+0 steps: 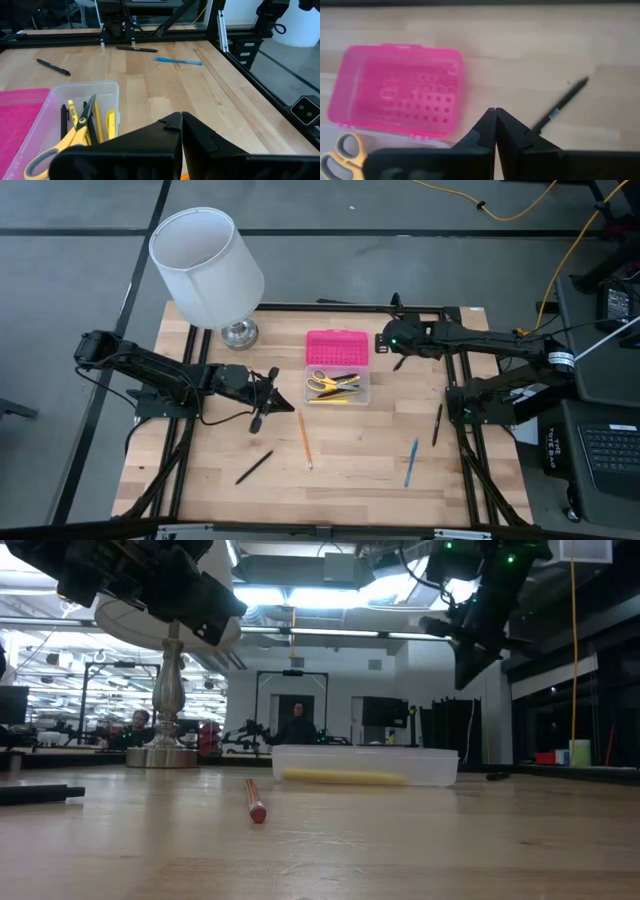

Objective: Pick & place school supplies into a supply box
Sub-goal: Put the black pen into the pink supply box

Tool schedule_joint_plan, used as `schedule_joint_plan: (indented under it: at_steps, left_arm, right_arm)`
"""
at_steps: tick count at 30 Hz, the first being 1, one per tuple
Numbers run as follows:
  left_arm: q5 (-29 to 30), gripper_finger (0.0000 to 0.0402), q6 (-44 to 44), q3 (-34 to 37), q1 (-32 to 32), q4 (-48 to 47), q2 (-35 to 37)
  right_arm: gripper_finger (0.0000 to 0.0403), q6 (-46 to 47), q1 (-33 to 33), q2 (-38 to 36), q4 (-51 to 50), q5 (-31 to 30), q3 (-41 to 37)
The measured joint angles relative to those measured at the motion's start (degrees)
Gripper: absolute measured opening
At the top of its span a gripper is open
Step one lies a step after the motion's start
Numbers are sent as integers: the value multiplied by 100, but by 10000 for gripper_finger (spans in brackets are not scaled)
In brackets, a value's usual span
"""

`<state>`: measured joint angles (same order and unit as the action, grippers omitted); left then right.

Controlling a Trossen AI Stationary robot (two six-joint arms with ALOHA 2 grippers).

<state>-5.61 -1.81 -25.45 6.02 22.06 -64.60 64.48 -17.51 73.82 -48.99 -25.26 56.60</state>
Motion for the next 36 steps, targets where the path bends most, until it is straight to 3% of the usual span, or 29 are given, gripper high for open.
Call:
schedule_joint_plan:
  at_steps: [6, 13, 36]
  left_arm:
    - [0, 6, 1, 0, 0, 0, 0]
    - [0, 2, 1, 0, 0, 1, 0]
    - [68, 2, 1, 0, 0, 1, 0]
  right_arm:
    - [12, 329, -232, 0, -386, 399, 0]
    - [12, 1007, -501, -2, -1102, 405, 0]
    - [13, 554, -1123, -4, -1200, 698, 0]
